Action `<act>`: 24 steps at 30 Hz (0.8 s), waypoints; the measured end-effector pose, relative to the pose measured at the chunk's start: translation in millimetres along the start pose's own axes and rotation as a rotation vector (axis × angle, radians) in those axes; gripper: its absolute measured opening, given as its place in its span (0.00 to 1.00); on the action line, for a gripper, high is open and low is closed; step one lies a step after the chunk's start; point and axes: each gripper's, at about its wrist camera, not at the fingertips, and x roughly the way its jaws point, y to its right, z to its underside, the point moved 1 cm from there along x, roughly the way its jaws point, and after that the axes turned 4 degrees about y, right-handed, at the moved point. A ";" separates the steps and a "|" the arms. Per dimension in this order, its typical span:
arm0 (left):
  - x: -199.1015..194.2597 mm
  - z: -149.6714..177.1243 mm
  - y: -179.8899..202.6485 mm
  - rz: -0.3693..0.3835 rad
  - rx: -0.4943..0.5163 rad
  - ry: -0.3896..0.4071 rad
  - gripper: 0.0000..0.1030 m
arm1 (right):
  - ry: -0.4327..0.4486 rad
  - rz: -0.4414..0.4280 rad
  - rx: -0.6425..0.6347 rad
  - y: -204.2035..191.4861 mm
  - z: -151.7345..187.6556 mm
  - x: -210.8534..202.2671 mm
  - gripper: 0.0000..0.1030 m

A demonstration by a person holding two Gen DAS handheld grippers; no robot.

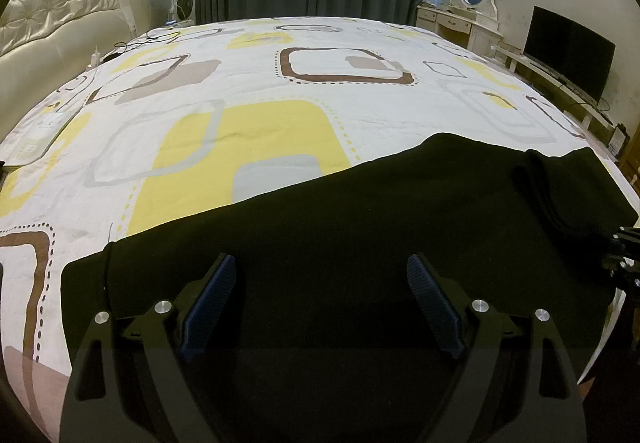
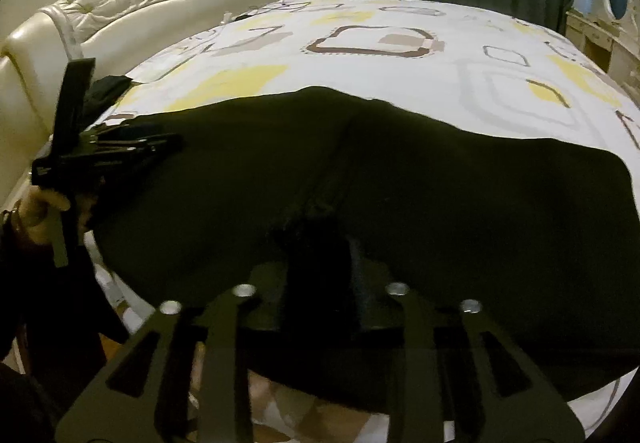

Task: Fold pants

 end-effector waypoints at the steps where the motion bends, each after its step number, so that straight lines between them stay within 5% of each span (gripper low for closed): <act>1: 0.0 0.1 0.1 0.000 0.000 0.000 0.84 | 0.000 0.001 -0.006 -2.2 0.2 0.0 0.37; 12: 0.0 0.2 -0.4 0.000 0.000 0.001 0.84 | -0.005 -0.013 -0.028 -17.2 2.7 -2.7 0.54; 24: 0.2 0.4 -0.2 0.001 0.000 0.000 0.84 | -0.012 0.011 -0.102 -40.1 3.7 -4.4 0.61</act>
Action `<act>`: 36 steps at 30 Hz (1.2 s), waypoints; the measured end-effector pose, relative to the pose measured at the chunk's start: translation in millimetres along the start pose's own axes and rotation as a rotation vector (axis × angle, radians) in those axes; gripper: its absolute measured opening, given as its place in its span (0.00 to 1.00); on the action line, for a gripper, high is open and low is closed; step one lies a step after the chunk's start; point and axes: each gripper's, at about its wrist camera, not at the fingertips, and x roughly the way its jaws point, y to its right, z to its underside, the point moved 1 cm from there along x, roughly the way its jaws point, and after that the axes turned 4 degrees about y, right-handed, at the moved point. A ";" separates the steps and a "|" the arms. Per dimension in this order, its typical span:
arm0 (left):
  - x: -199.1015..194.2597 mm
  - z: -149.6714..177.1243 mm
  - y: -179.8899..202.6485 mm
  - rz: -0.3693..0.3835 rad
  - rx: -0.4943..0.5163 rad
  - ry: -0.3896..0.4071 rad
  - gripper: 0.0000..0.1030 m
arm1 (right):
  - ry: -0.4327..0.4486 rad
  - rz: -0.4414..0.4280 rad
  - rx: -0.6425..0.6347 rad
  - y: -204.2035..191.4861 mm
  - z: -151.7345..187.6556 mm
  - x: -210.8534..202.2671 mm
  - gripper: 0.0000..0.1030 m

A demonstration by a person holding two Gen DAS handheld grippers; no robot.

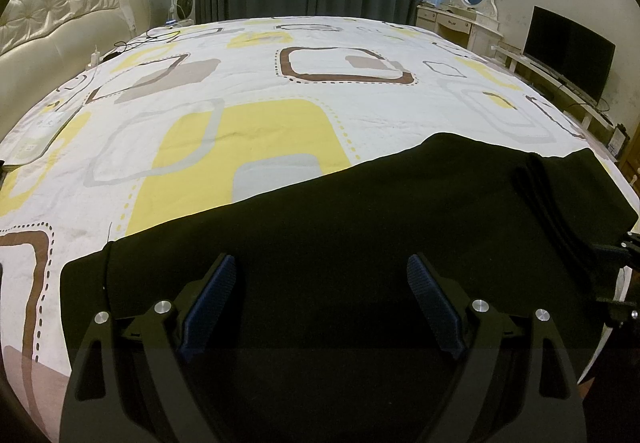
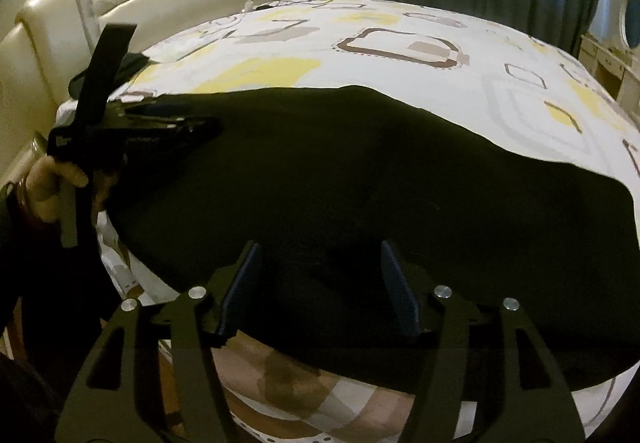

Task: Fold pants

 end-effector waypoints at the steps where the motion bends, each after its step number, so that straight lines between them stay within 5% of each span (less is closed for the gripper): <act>1: 0.0 -0.2 -0.4 0.000 0.000 -0.001 0.84 | -0.002 0.007 -0.009 -2.1 0.1 0.2 0.62; 9: 0.6 0.7 1.6 0.000 0.002 -0.007 0.84 | 0.021 0.051 -0.071 -17.5 -6.8 -9.5 0.64; 19: -8.4 3.8 -9.7 0.016 -0.030 -0.032 0.84 | 0.110 -0.015 -0.075 -31.2 -28.6 -34.5 0.73; 31: -60.2 23.3 -104.6 0.002 -0.131 -0.081 0.84 | 0.068 -0.101 0.071 -11.9 -21.1 -20.5 0.73; 36: -52.9 31.2 -130.7 0.092 -0.191 -0.148 0.84 | 0.061 -0.121 0.067 -18.9 -22.5 -16.8 0.73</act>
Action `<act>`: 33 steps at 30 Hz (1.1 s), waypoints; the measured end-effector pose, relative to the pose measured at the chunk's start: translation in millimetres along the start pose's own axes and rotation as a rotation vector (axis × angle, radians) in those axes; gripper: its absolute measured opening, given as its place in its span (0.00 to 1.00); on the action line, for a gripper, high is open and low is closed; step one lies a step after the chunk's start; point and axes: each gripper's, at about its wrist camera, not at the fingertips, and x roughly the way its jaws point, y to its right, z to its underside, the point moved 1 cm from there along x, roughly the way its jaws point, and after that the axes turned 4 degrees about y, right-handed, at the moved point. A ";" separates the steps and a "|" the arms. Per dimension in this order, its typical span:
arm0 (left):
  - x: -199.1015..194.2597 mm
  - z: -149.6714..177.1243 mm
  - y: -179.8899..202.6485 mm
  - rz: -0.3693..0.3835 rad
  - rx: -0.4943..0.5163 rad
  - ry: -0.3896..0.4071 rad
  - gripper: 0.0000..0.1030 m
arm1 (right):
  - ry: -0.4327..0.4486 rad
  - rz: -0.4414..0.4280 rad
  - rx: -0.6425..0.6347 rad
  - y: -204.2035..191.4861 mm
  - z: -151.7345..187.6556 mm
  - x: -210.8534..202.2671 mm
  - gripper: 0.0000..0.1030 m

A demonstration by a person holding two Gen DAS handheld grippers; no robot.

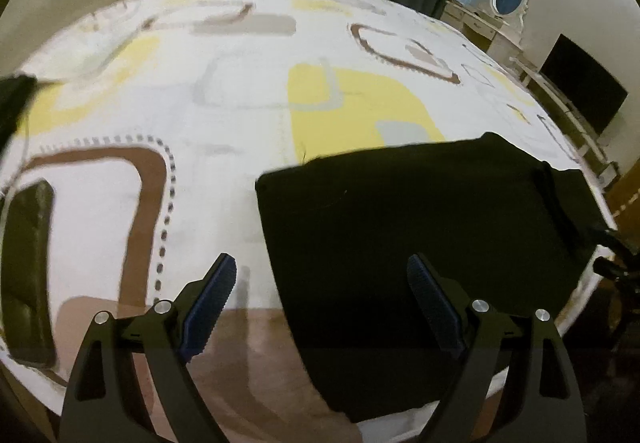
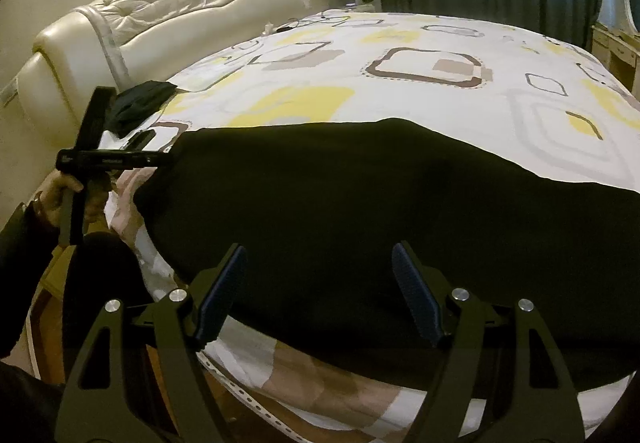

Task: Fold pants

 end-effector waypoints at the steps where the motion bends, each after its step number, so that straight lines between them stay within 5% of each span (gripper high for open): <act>1: 3.5 1.1 -2.7 0.024 -0.014 -0.018 0.84 | -0.001 -0.003 0.000 -1.2 -0.7 0.7 0.73; 9: 10.7 -1.1 -12.6 0.237 -0.143 -0.053 0.84 | -0.016 -0.023 0.013 -2.3 0.0 4.0 0.73; 16: 14.2 -1.5 -22.6 0.338 -0.239 -0.047 0.84 | -0.021 -0.038 0.027 -2.5 0.8 5.5 0.73; 21: 18.1 -1.1 -14.8 0.372 -0.218 -0.051 0.84 | -0.026 -0.049 0.036 -1.9 1.9 7.7 0.73; 25: 27.7 -9.4 -19.4 0.396 -0.247 -0.053 0.72 | -0.040 -0.068 0.058 -1.6 3.2 11.2 0.73; 29: 37.8 -10.1 -19.1 0.490 -0.299 -0.083 0.30 | -0.034 -0.068 0.058 -0.8 3.5 8.4 0.73; 33: 41.3 -8.7 -13.5 0.456 -0.316 -0.094 0.23 | -0.023 -0.057 0.070 5.2 3.3 4.4 0.74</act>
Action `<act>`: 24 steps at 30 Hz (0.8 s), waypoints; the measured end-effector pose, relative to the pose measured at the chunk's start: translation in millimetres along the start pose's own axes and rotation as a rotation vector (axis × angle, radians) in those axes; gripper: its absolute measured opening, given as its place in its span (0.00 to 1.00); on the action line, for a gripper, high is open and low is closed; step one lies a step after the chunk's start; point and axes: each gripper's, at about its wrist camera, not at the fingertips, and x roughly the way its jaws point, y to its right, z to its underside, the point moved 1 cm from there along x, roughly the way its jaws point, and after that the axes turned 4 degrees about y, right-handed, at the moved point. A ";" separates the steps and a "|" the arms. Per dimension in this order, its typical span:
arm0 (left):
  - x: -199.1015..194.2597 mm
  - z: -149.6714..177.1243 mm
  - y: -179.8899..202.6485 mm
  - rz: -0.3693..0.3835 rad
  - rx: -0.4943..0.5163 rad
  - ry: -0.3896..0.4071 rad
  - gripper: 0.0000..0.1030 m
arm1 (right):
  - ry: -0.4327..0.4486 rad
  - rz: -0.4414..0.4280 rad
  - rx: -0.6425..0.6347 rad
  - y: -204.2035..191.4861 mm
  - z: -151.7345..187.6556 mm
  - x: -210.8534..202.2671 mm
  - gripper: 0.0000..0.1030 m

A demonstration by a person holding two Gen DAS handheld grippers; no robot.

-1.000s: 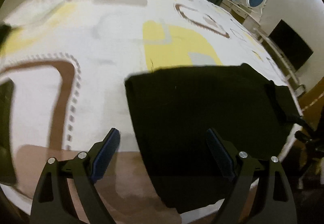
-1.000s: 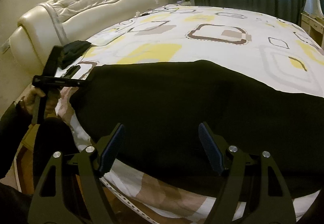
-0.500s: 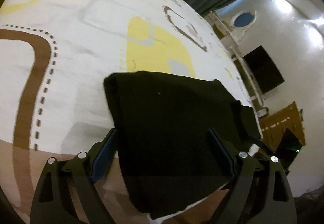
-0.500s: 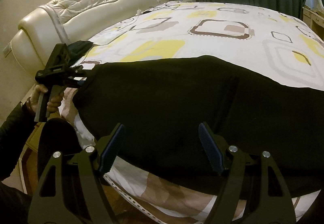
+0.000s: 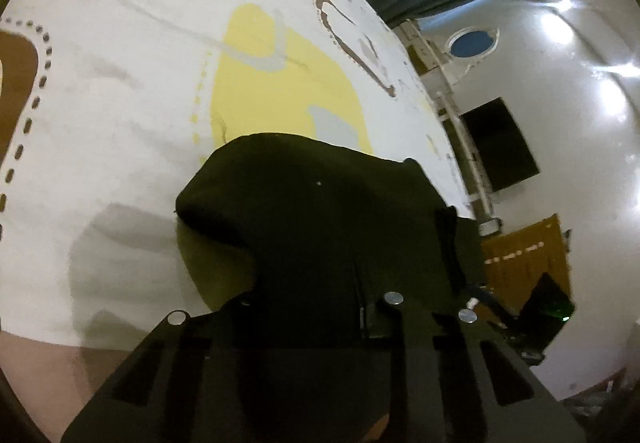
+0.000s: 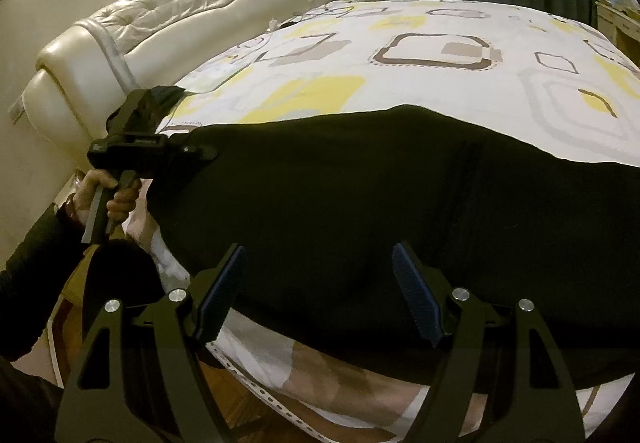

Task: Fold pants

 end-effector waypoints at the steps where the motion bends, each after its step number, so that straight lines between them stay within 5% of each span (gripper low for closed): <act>1: -1.2 0.6 6.3 -0.014 0.013 0.008 0.21 | 0.002 0.004 0.005 2.7 0.1 -1.3 0.74; 8: -6.7 -11.1 62.2 -0.072 0.126 0.026 0.19 | 0.026 0.031 0.053 25.4 4.0 -12.7 0.74; 12: -7.2 -25.0 108.3 -0.043 0.191 0.037 0.19 | 0.047 0.044 0.076 36.3 6.1 -21.6 0.74; 19: 30.8 -39.1 191.4 0.029 0.267 -0.025 0.19 | 0.105 0.070 0.132 64.0 9.1 -48.1 0.74; 24: 72.4 -38.6 239.8 0.013 0.333 -0.089 0.20 | 0.154 0.089 0.178 87.0 13.5 -68.8 0.74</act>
